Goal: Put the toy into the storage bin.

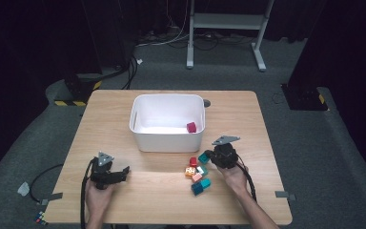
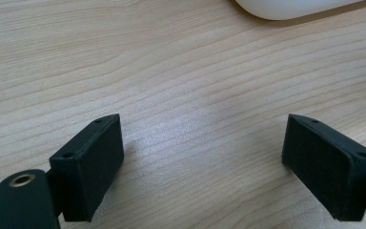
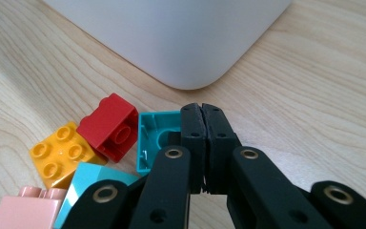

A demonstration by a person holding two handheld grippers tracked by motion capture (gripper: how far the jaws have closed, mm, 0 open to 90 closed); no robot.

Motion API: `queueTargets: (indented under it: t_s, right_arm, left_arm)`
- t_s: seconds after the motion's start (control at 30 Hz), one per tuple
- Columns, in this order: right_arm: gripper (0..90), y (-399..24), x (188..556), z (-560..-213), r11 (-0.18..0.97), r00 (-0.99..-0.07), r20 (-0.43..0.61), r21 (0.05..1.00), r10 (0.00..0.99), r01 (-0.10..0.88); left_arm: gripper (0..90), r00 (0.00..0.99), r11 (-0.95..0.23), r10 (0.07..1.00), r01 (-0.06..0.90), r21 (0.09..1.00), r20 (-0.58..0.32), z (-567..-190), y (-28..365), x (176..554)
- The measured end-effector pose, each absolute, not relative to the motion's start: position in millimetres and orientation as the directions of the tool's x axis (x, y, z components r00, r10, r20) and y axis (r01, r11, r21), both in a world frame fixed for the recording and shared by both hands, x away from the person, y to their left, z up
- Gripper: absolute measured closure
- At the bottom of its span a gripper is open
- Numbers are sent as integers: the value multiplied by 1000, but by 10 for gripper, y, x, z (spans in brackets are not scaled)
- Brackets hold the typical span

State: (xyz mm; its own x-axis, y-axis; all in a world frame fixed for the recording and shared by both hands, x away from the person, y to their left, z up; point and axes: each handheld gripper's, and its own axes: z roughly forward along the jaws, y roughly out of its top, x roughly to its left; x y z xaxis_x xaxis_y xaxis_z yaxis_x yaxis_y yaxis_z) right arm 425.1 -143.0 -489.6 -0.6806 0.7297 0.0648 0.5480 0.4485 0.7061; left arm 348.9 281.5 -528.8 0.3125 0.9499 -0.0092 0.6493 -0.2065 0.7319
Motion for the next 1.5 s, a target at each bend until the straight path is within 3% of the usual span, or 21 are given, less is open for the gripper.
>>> queueTargets:
  t_s: [0.97, 1.5]
  right_arm:
    - [882, -1594, 4092, -4303, 434, -712, 58, 757, 700, 488]
    - [882, -1566, 4113, -3620, 452, -759, 57, 774, 649, 444]
  left_arm:
    - [141, 311, -203, 950, 649, 734, -12, -5290, 2812, 3490]
    - [141, 311, -205, 950, 649, 732, -10, -5289, 2814, 3489]
